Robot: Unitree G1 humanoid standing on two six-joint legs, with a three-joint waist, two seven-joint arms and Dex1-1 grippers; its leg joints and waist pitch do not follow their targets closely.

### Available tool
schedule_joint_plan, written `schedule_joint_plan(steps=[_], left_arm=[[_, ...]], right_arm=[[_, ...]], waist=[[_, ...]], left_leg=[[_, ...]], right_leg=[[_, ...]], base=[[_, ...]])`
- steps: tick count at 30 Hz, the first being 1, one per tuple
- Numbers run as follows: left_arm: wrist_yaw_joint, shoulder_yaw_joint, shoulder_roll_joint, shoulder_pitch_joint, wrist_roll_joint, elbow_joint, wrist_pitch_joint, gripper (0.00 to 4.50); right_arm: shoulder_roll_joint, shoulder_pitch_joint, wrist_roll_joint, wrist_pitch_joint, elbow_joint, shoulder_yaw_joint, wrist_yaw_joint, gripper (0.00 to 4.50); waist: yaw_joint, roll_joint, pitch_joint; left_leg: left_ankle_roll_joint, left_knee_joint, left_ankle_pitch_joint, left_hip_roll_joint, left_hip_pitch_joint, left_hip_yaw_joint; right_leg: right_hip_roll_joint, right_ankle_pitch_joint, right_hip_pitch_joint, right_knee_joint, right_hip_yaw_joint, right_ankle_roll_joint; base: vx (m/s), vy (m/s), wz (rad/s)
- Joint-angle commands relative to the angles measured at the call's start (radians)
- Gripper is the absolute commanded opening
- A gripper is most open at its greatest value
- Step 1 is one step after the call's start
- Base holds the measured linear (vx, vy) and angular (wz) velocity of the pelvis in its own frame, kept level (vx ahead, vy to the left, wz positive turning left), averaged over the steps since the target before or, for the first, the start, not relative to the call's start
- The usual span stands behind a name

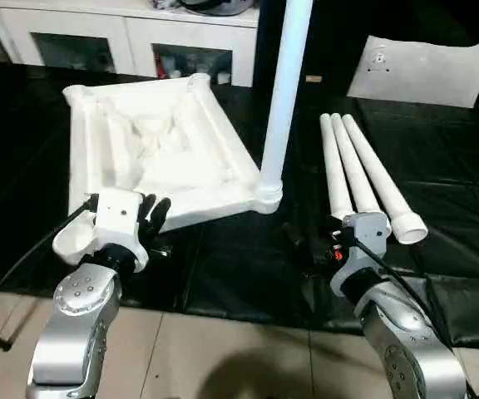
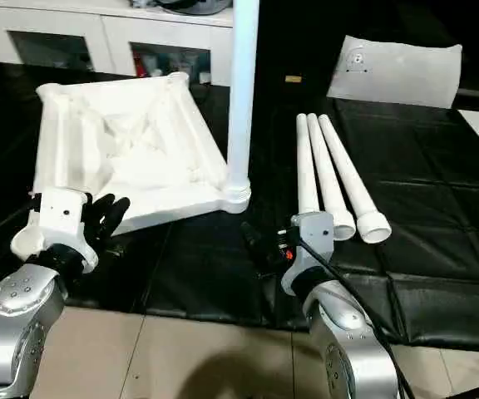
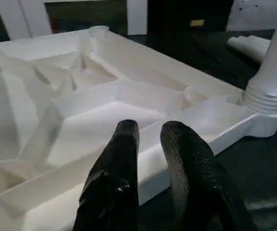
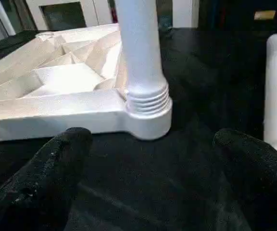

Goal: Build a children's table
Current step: Rotate leg to tighten

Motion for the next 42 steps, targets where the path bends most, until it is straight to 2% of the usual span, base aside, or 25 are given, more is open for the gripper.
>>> schedule_joint_plan(steps=[1, 2, 3, 4, 5, 8, 11, 13, 16, 17, 20, 25, 27, 30, 32, 33, 34, 35, 36, 37, 38, 39, 40, 41, 42], left_arm=[[-0.002, -0.002, -0.002, 0.014, -0.010, -0.012, -0.006, 1.03], [-0.004, 0.003, -0.006, 0.036, -0.018, -0.013, -0.022, 1.03], [-0.005, 0.005, -0.007, 0.045, -0.019, -0.013, -0.025, 1.03], [-0.005, 0.007, -0.008, 0.054, -0.021, -0.013, -0.031, 1.03], [-0.005, 0.008, -0.009, 0.061, -0.024, -0.015, -0.038, 1.03], [-0.006, 0.015, -0.012, 0.088, -0.034, -0.033, -0.041, 1.03], [-0.004, 0.018, -0.012, 0.095, -0.038, -0.036, -0.047, 1.03], [-0.005, 0.022, -0.011, 0.102, -0.040, -0.038, -0.051, 1.03], [-0.009, 0.024, -0.004, 0.112, -0.045, -0.035, -0.062, 1.03], [-0.010, 0.023, -0.002, 0.113, -0.044, -0.033, -0.064, 1.03], [-0.010, 0.025, 0.001, 0.111, -0.050, -0.029, -0.067, 1.03], [-0.009, 0.025, 0.004, 0.109, -0.052, -0.029, -0.067, 1.03], [-0.006, 0.025, 0.004, 0.114, -0.054, -0.037, -0.066, 1.03], [-0.005, 0.024, 0.005, 0.121, -0.053, -0.044, -0.065, 1.03], [-0.004, 0.024, 0.008, 0.123, -0.055, -0.044, -0.067, 1.03], [-0.005, 0.025, 0.010, 0.123, -0.055, -0.042, -0.067, 1.03], [-0.005, 0.025, 0.010, 0.123, -0.055, -0.042, -0.067, 1.03], [-0.006, 0.026, 0.011, 0.122, -0.056, -0.040, -0.067, 1.03], [-0.006, 0.027, 0.014, 0.121, -0.054, -0.037, -0.068, 1.03], [-0.006, 0.029, 0.015, 0.121, -0.054, -0.034, -0.071, 1.03], [-0.007, 0.030, 0.017, 0.120, -0.054, -0.031, -0.072, 1.03], [-0.009, 0.030, 0.018, 0.120, -0.054, -0.029, -0.074, 1.03], [-0.009, 0.030, 0.019, 0.120, -0.054, -0.029, -0.074, 1.03], [-0.013, 0.032, 0.022, 0.120, -0.054, -0.023, -0.077, 1.03], [-0.013, 0.032, 0.022, 0.120, -0.054, -0.023, -0.077, 1.03]], right_arm=[[-0.005, -0.016, -0.007, -0.014, -0.011, 0.005, 0.004, 4.50], [-0.007, -0.014, -0.013, -0.022, -0.013, 0.007, 0.001, 4.50], [-0.008, -0.013, -0.014, -0.024, -0.013, 0.007, 0.001, 4.50], [-0.010, -0.012, -0.017, -0.026, -0.014, 0.008, 0.001, 4.50], [-0.014, -0.010, -0.021, -0.028, -0.015, 0.010, 0.001, 4.50], [-0.015, 0.001, -0.024, -0.036, -0.025, 0.011, -0.005, 4.50], [-0.017, 0.008, -0.021, -0.038, -0.034, 0.013, -0.006, 4.50], [-0.013, 0.018, -0.016, -0.041, -0.046, 0.010, -0.011, 4.50], [-0.012, 0.037, -0.015, -0.048, -0.058, 0.012, -0.013, 4.50], [-0.012, 0.041, -0.015, -0.051, -0.061, 0.013, -0.012, 4.50], [-0.021, 0.045, -0.017, -0.064, -0.066, 0.021, -0.003, 4.50], [-0.028, 0.039, -0.007, -0.047, -0.065, 0.026, 0.009, 4.50], [-0.031, 0.035, -0.009, -0.051, -0.061, 0.028, 0.011, 4.50], [-0.036, 0.033, -0.009, -0.054, -0.055, 0.033, 0.019, 4.50], [-0.039, 0.031, -0.004, -0.045, -0.047, 0.041, 0.028, 4.50], [-0.036, 0.030, -0.001, -0.053, -0.046, 0.038, 0.024, 4.50], [-0.034, 0.030, 0.000, -0.055, -0.046, 0.037, 0.023, 4.50], [-0.037, 0.028, -0.006, -0.065, -0.045, 0.039, 0.021, 4.50], [-0.044, 0.027, -0.013, -0.059, -0.044, 0.047, 0.024, 4.50], [-0.048, 0.028, -0.017, -0.061, -0.041, 0.053, 0.028, 4.50], [-0.048, 0.029, -0.017, -0.066, -0.039, 0.055, 0.030, 4.50], [-0.048, 0.030, -0.016, -0.068, -0.039, 0.055, 0.030, 4.50], [-0.048, 0.030, -0.017, -0.068, -0.039, 0.055, 0.030, 4.50], [-0.046, 0.031, -0.018, -0.071, -0.040, 0.057, 0.032, 4.50], [-0.046, 0.031, -0.018, -0.071, -0.040, 0.057, 0.032, 4.50]], waist=[[0.001, 0.006, -0.062], [0.003, -0.007, -0.067], [0.004, -0.003, -0.070], [0.002, -0.014, -0.074], [0.005, -0.008, -0.077], [0.000, -0.014, -0.083], [0.000, -0.023, -0.083], [0.006, -0.026, -0.075], [0.007, -0.026, -0.067], [0.004, -0.020, -0.065], [-0.003, -0.022, -0.068], [0.008, -0.025, -0.068], [0.006, -0.023, -0.064], [-0.001, -0.020, -0.064], [-0.006, -0.024, -0.070], [-0.014, -0.013, -0.074], [-0.020, -0.023, -0.073], [-0.010, -0.033, -0.062], [0.012, -0.039, -0.066], [0.028, -0.037, -0.063], [0.039, -0.033, -0.066], [0.042, -0.028, -0.066], [0.042, -0.021, -0.070], [-0.007, 0.006, -0.081], [-0.033, 0.007, -0.084]], left_leg=[[0.130, -0.088, -0.098, 0.056, -0.024, -0.006], [0.167, -0.078, -0.026, 0.048, -0.026, 0.000], [0.184, -0.074, 0.011, 0.045, -0.025, 0.001], [0.222, -0.066, 0.080, 0.037, -0.028, 0.005], [0.258, -0.060, 0.142, 0.033, -0.025, 0.002], [0.338, -0.054, 0.246, 0.035, 0.004, -0.008], [0.386, -0.049, 0.269, 0.030, 0.015, -0.010], [0.367, -0.049, 0.221, 0.025, -0.004, -0.002], [0.292, -0.059, 0.115, 0.037, 0.005, 0.001], [0.277, -0.064, 0.106, 0.041, 0.013, -0.002], [0.260, -0.067, 0.073, 0.043, 0.025, -0.006], [0.219, -0.061, 0.062, 0.029, 0.006, 0.006], [0.204, -0.068, 0.053, 0.035, 0.009, 0.002], [0.211, -0.074, 0.044, 0.044, 0.027, -0.007], [0.252, -0.071, 0.095, 0.041, 0.040, -0.014], [0.215, -0.076, 0.078, 0.062, 0.097, -0.001], [0.196, -0.082, 0.087, 0.076, 0.116, -0.010], [0.259, -0.071, 0.106, 0.032, 0.035, -0.008], [0.255, -0.041, 0.074, 0.005, 0.021, 0.017], [0.219, -0.013, 0.060, 0.006, -0.017, 0.016], [0.166, 0.014, 0.071, 0.021, -0.041, 0.006], [0.141, 0.013, 0.088, 0.027, -0.047, 0.002], [0.118, 0.000, 0.125, 0.031, -0.046, 0.000], [0.160, -0.062, 0.369, 0.060, 0.088, -0.065], [0.236, -0.066, 0.416, 0.094, 0.169, -0.124]], right_leg=[[-0.068, -0.333, 0.073, -0.074, 0.061, -0.203], [-0.067, -0.247, 0.080, -0.062, 0.061, -0.245], [-0.066, -0.207, 0.083, -0.057, 0.062, -0.264], [-0.062, -0.138, 0.089, -0.050, 0.063, -0.291], [-0.058, -0.087, 0.089, -0.039, 0.059, -0.309], [-0.045, -0.015, 0.073, -0.019, 0.044, -0.322], [-0.045, -0.018, 0.073, -0.015, 0.045, -0.318], [-0.055, -0.077, 0.091, -0.028, 0.053, -0.318], [-0.056, -0.203, 0.103, -0.046, 0.054, -0.295], [-0.052, -0.202, 0.099, -0.044, 0.050, -0.290], [-0.051, -0.197, 0.102, -0.043, 0.049, -0.289], [-0.056, -0.227, 0.130, -0.059, 0.064, -0.299], [-0.052, -0.247, 0.129, -0.059, 0.058, -0.287], [-0.046, -0.245, 0.117, -0.050, 0.048, -0.273], [-0.042, -0.185, 0.107, -0.039, 0.043, -0.278], [-0.034, -0.195, 0.071, -0.026, 0.051, -0.288], [-0.028, -0.160, 0.052, -0.009, 0.048, -0.289], [-0.046, -0.124, 0.103, -0.028, 0.058, -0.270], [-0.071, -0.183, 0.139, -0.052, 0.094, -0.315], [-0.100, -0.256, 0.182, -0.079, 0.125, -0.343], [-0.119, -0.258, 0.203, -0.086, 0.141, -0.366], [-0.112, -0.224, 0.204, -0.079, 0.136, -0.371], [-0.090, -0.159, 0.199, -0.061, 0.119, -0.365], [0.017, 0.005, 0.064, 0.035, 0.015, -0.218], [0.021, -0.063, -0.027, 0.078, -0.001, -0.144]], base=[[0.080, 0.009, -0.02], [0.093, 0.013, 0.01], [0.104, 0.012, 0.02], [0.104, 0.012, 0.02], [0.107, 0.014, 0.03], [0.096, 0.019, 0.03], [0.078, 0.022, 0.02], [0.051, 0.013, 0.00], [0.000, 0.000, 0.00], [0.000, 0.000, 0.00], [0.000, 0.000, 0.00], [0.000, 0.000, 0.00], [0.000, 0.000, 0.00], [0.000, 0.000, 0.00], [0.000, 0.000, 0.00], [0.075, 0.010, -0.10], [0.075, 0.010, -0.10], [0.000, 0.000, 0.00], [0.000, 0.000, 0.00], [0.000, 0.000, 0.00], [0.054, 0.016, 0.02], [0.053, 0.030, 0.02], [0.053, 0.030, 0.02], [0.100, 0.013, 0.00], [0.107, -0.004, 0.07]])
